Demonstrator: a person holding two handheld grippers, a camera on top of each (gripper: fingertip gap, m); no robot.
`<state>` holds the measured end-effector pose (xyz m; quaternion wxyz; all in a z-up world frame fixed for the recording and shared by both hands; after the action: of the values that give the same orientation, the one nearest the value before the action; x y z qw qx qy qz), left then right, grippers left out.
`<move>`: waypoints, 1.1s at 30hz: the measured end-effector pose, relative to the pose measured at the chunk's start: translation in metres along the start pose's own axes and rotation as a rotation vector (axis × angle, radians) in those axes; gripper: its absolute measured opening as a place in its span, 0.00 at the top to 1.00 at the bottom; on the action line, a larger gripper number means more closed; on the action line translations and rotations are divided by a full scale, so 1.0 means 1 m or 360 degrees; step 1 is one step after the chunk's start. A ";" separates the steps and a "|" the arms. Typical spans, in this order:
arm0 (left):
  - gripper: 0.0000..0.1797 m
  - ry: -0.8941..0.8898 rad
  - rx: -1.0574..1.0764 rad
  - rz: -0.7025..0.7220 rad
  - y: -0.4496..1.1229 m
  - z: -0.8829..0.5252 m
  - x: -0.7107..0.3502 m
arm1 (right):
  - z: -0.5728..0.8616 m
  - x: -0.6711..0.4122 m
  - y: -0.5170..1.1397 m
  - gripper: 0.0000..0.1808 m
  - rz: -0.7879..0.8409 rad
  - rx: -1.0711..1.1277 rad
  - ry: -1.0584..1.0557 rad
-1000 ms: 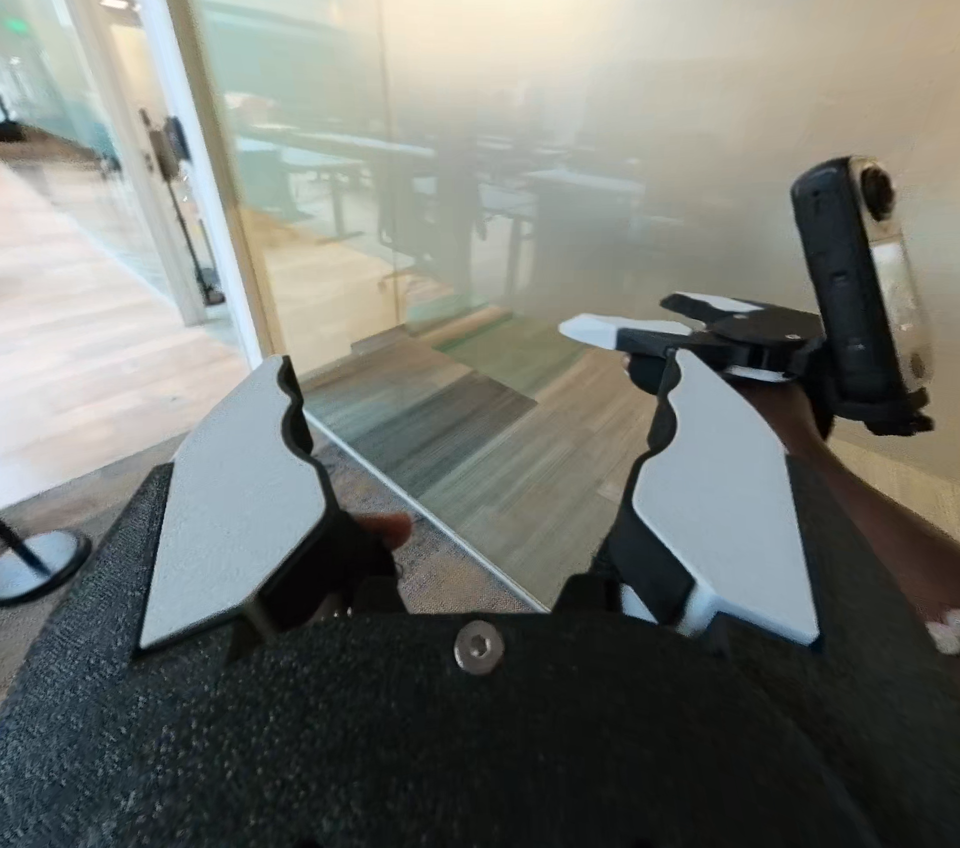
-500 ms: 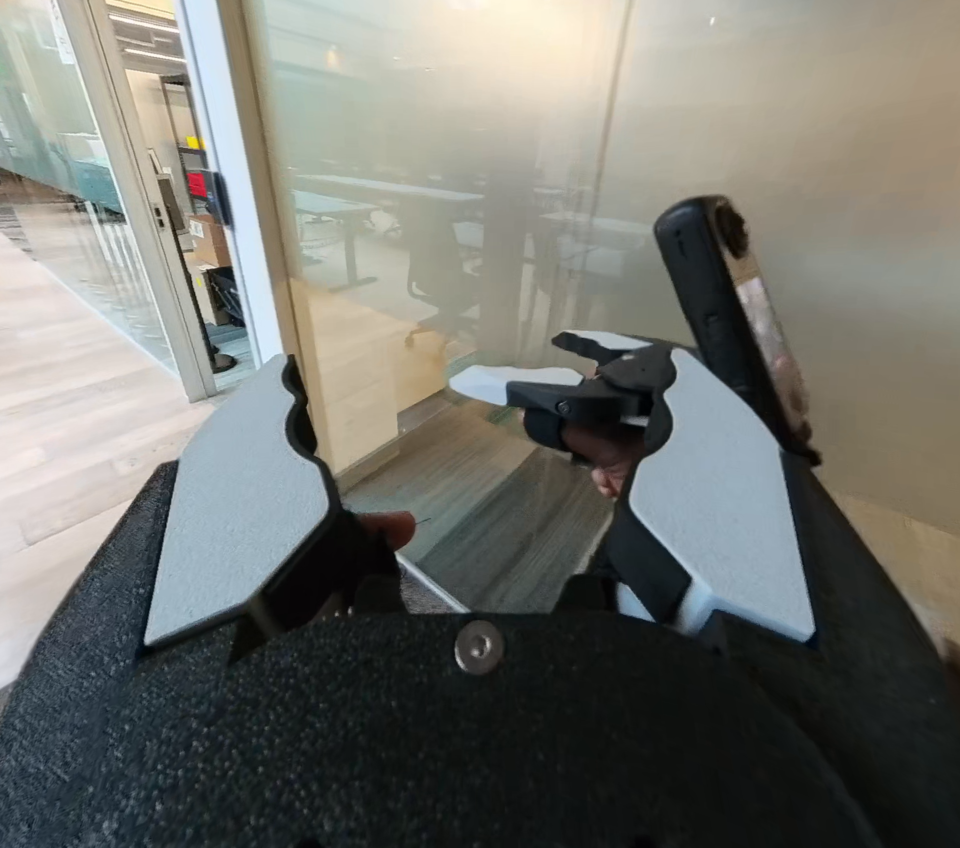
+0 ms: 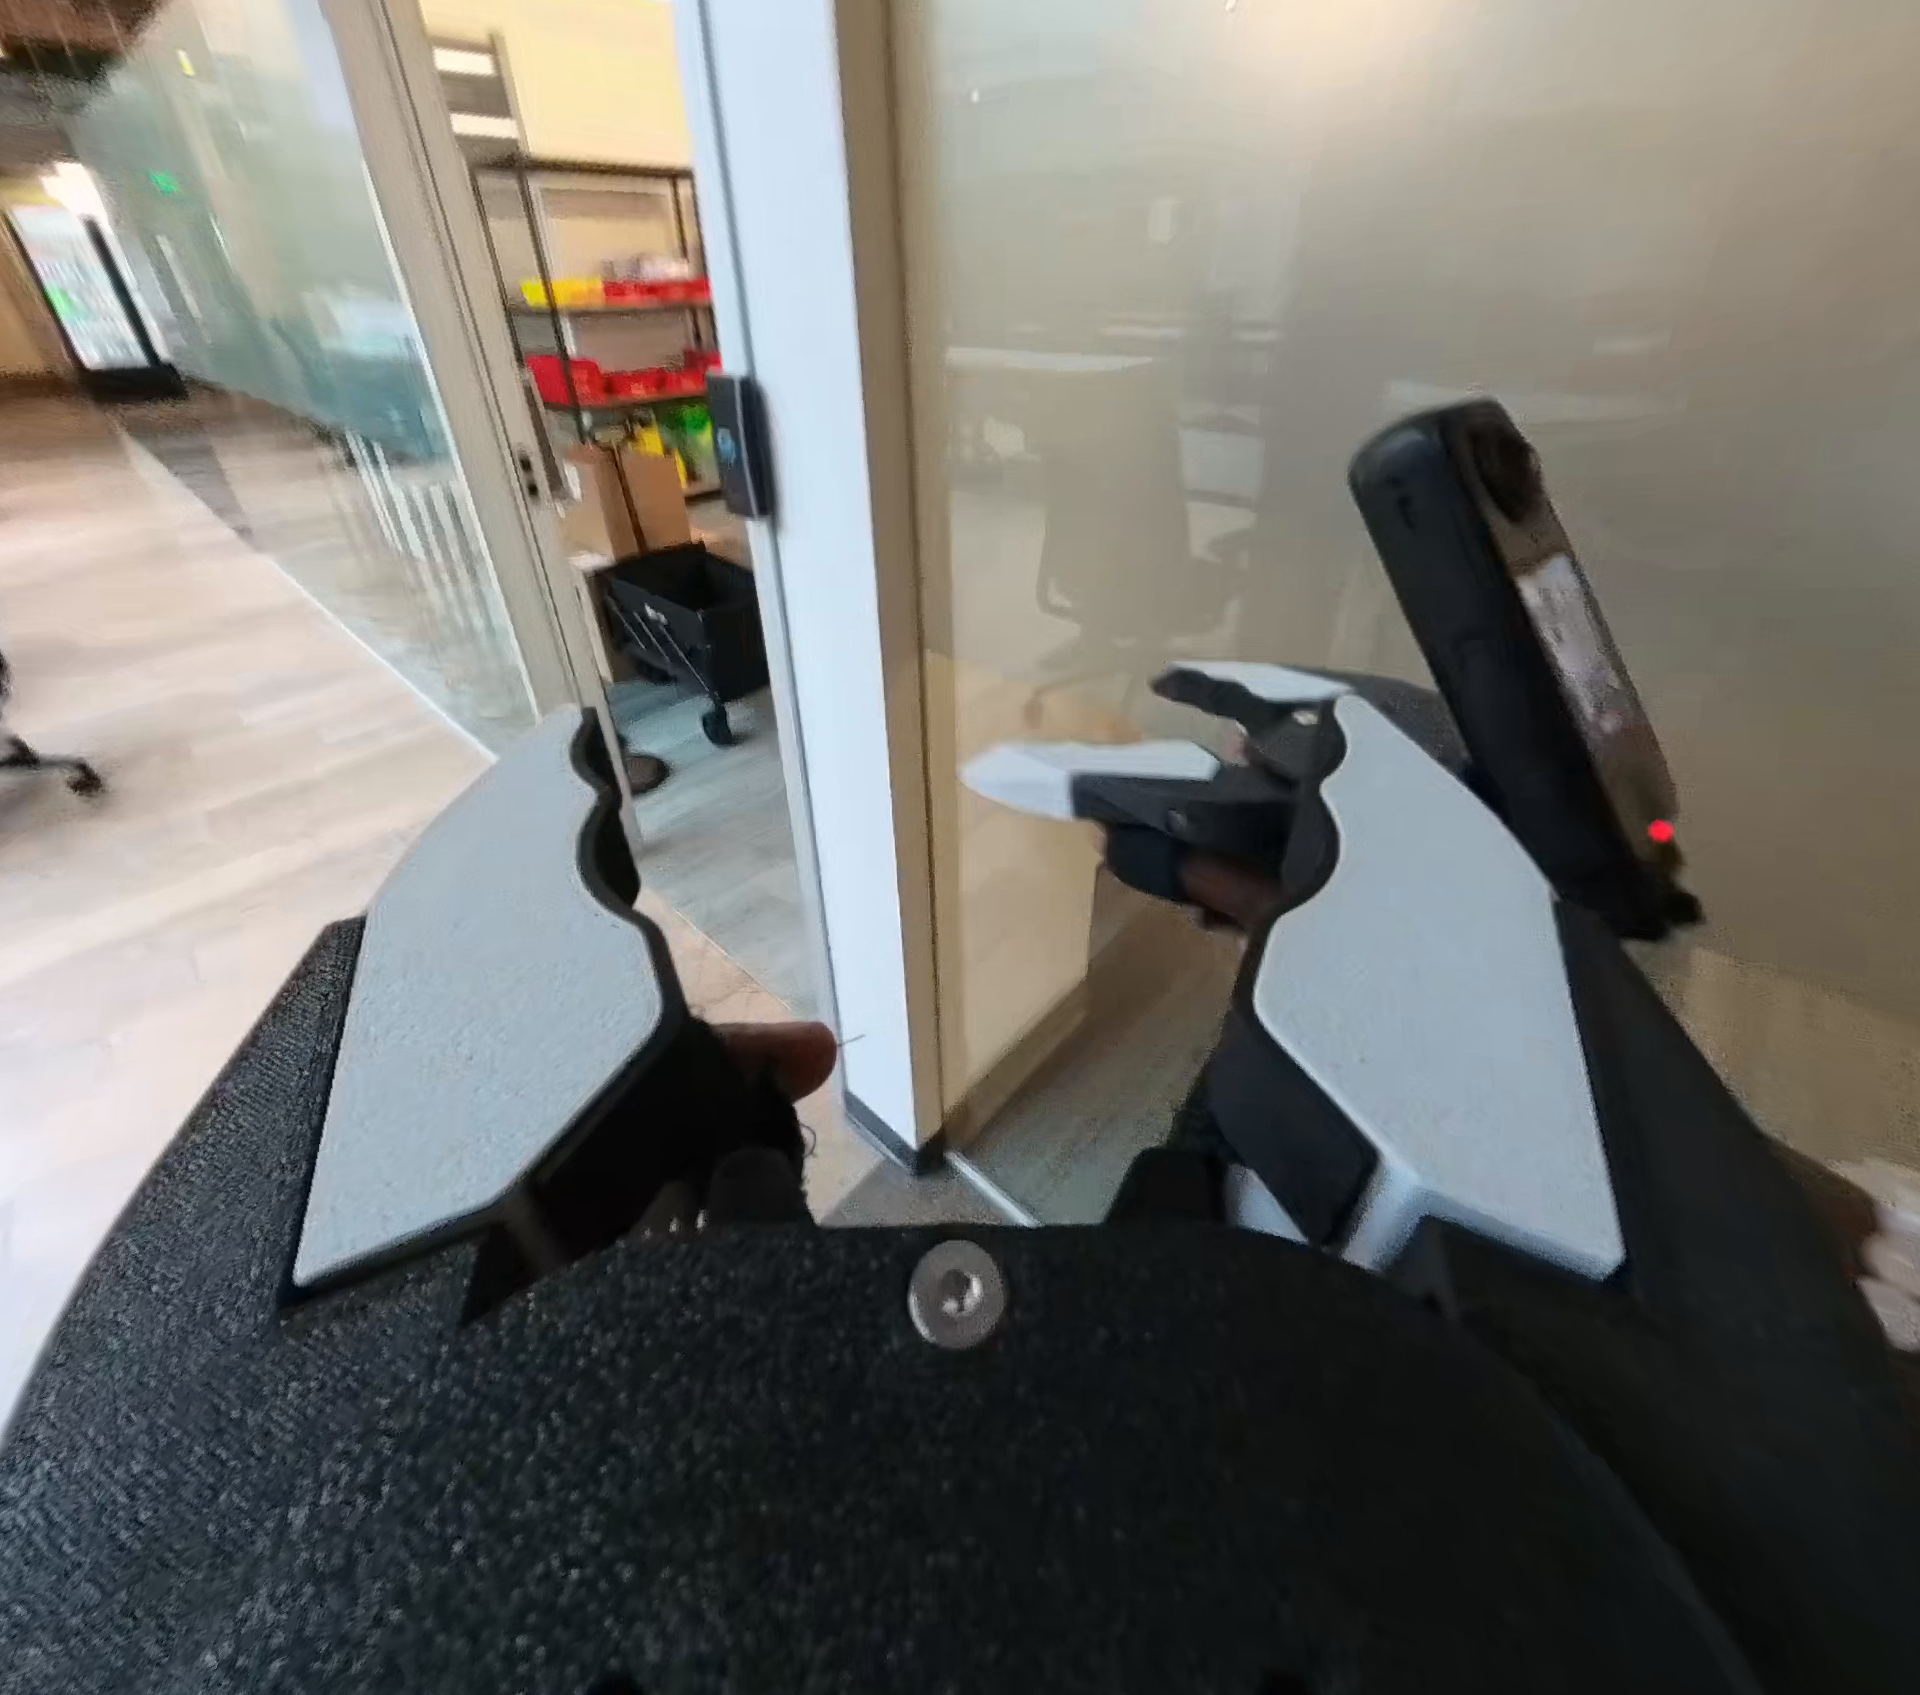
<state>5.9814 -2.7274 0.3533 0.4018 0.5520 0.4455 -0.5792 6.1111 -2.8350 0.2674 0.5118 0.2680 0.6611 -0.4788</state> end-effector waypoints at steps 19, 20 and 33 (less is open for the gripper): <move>0.34 -0.0062 0.0448 -0.0022 0.544 -0.385 -0.033 | -0.006 -0.249 0.649 0.43 -0.0094 -0.0001 -0.0116; 0.34 -0.0053 0.0458 -0.0013 0.574 -0.401 -0.033 | 0.007 -0.258 0.681 0.43 -0.0085 0.0038 -0.0116; 0.34 0.0068 0.0740 -0.0052 0.998 -0.478 -0.070 | 0.312 -0.406 1.014 0.44 0.0104 0.0516 0.0334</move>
<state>7.0760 -2.5503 0.3543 0.2449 0.6346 0.3172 -0.6608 7.2331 -2.6596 0.2774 0.4054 0.4166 0.6160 -0.5316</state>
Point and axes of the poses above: each gripper's, where its closed fingertips meet, y out along the fingers, x out of its underside, z = x × y across the jaws, the point moved 5 cm from there along -y, back along the fingers, and after that the axes turned 7 degrees about -z, right-handed, at the moved point
